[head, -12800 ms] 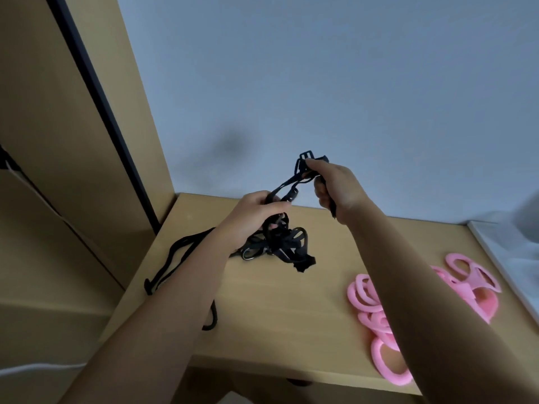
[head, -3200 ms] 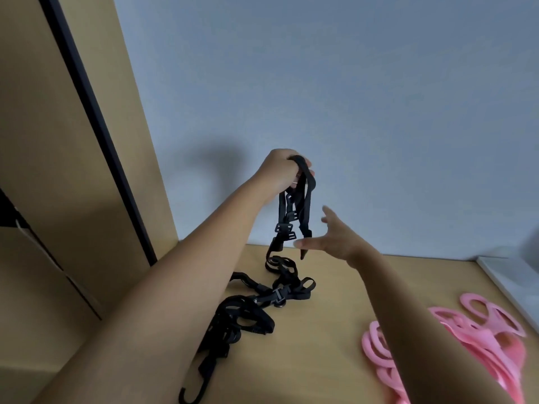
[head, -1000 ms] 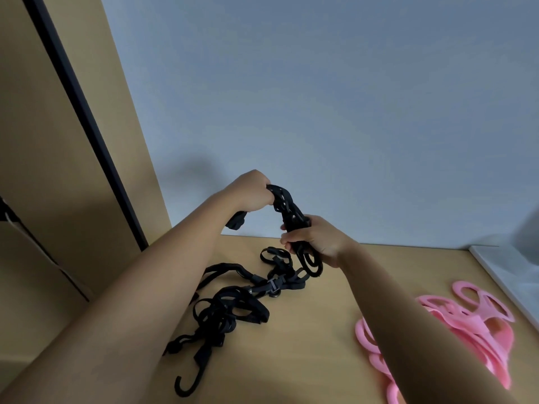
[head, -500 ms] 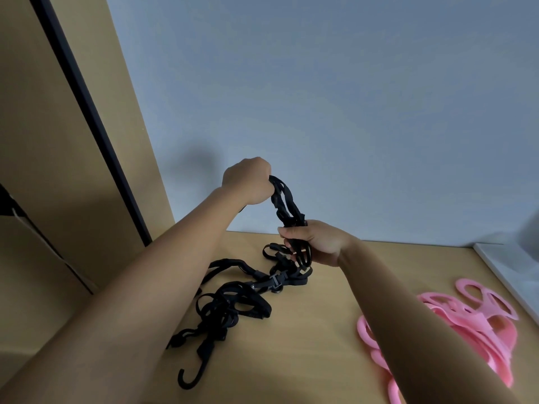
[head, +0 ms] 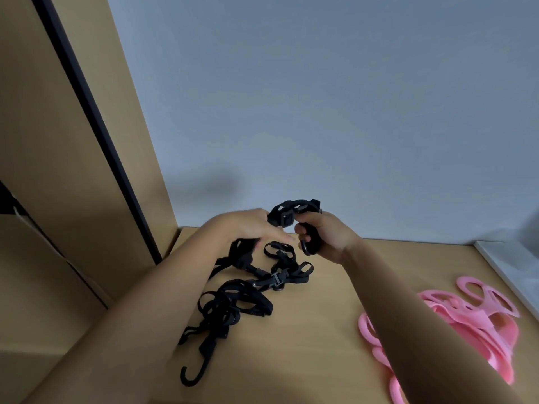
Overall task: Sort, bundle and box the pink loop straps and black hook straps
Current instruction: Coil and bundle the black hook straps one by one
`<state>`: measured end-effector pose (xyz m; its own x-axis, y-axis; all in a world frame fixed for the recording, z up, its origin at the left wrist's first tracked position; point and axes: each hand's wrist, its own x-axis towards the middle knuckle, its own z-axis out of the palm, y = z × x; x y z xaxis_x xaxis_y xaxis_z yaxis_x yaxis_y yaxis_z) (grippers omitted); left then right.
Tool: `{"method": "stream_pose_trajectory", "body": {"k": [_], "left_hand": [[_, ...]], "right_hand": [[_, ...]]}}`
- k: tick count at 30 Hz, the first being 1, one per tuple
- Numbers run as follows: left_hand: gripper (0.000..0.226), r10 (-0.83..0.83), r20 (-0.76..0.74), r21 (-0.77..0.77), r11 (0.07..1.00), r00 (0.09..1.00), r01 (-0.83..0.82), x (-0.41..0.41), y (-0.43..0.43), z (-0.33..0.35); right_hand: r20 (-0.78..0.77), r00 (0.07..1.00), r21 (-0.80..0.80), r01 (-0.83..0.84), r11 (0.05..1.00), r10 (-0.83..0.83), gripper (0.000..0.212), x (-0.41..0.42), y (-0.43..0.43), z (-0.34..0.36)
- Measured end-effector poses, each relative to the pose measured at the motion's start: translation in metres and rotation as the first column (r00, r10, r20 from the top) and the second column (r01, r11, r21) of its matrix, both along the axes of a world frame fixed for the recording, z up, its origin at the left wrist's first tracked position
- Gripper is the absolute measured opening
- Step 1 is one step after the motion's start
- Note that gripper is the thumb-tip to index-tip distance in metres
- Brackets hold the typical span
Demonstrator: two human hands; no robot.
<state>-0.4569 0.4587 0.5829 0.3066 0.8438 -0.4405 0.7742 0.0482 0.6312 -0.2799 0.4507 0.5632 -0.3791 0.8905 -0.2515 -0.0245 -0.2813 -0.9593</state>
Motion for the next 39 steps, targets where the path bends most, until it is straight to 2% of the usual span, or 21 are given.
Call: {"method": "stream_pose_trajectory", "body": {"k": [1,4,7,8,10,12,15,20,24,28,31,34,37,39], "left_hand": [[0.076,-0.008,0.049,-0.06,0.998,0.999,0.011,0.001,-0.003,-0.005],[0.048,0.08,0.295,-0.16,0.986,0.952,-0.033,0.005,-0.013,-0.005],[0.077,0.127,0.343,0.009,0.99,0.931,-0.138,0.004,-0.011,0.0],[0.078,0.117,0.372,0.015,0.991,0.921,-0.133,0.003,-0.01,0.0],[0.057,0.111,0.459,-0.087,0.993,0.881,-0.08,0.006,-0.013,-0.006],[0.036,0.092,0.493,-0.108,0.993,0.865,-0.044,0.015,-0.02,-0.012],[0.039,0.133,0.542,-0.086,0.991,0.829,-0.103,0.027,-0.027,-0.02],[0.019,0.159,0.594,-0.106,0.987,0.789,-0.119,0.024,-0.026,-0.024],[0.017,0.2,0.584,-0.091,0.979,0.787,-0.182,0.02,-0.018,-0.024],[0.031,0.221,0.557,-0.046,0.971,0.8,-0.236,0.024,-0.013,-0.028],[0.034,0.279,0.645,-0.078,0.95,0.712,-0.302,0.035,-0.015,-0.025],[0.028,0.342,0.688,-0.093,0.917,0.64,-0.389,0.045,-0.012,-0.025],[0.035,0.392,0.684,-0.123,0.893,0.614,-0.434,0.05,-0.011,-0.025],[0.03,0.425,0.689,-0.143,0.874,0.587,-0.465,0.052,-0.012,-0.023]], "right_hand": [[0.013,1.0,0.005,0.016,1.0,-0.016,0.014,-0.001,-0.001,0.001],[0.109,0.992,0.067,0.052,0.996,-0.059,0.023,-0.004,-0.004,0.002],[0.237,0.97,0.168,0.008,0.986,-0.049,0.021,-0.008,-0.006,0.004],[0.25,0.967,0.19,-0.006,0.982,-0.042,0.016,-0.009,-0.007,0.005],[0.21,0.977,0.239,-0.024,0.971,-0.027,0.003,-0.014,-0.01,0.007],[0.156,0.987,0.283,-0.007,0.959,-0.039,0.008,-0.018,-0.011,0.007],[0.128,0.991,0.293,0.007,0.956,-0.047,0.006,-0.022,-0.012,0.008],[0.047,0.996,0.201,-0.09,0.975,0.082,0.01,-0.019,-0.01,0.002],[0.031,0.989,0.12,-0.147,0.982,0.145,0.021,-0.011,-0.006,0.0],[-0.024,0.994,0.095,-0.101,0.99,0.104,0.031,-0.013,-0.002,0.0],[0.048,0.995,0.07,-0.087,0.994,0.084,0.06,-0.019,0.0,0.006],[-0.009,0.996,0.001,-0.085,0.996,0.085,0.079,-0.021,0.004,0.006],[-0.079,0.997,-0.087,0.01,0.996,-0.017,0.078,-0.026,0.007,0.006],[-0.09,0.994,-0.121,0.058,0.991,-0.069,0.076,-0.031,0.01,0.004]]}}
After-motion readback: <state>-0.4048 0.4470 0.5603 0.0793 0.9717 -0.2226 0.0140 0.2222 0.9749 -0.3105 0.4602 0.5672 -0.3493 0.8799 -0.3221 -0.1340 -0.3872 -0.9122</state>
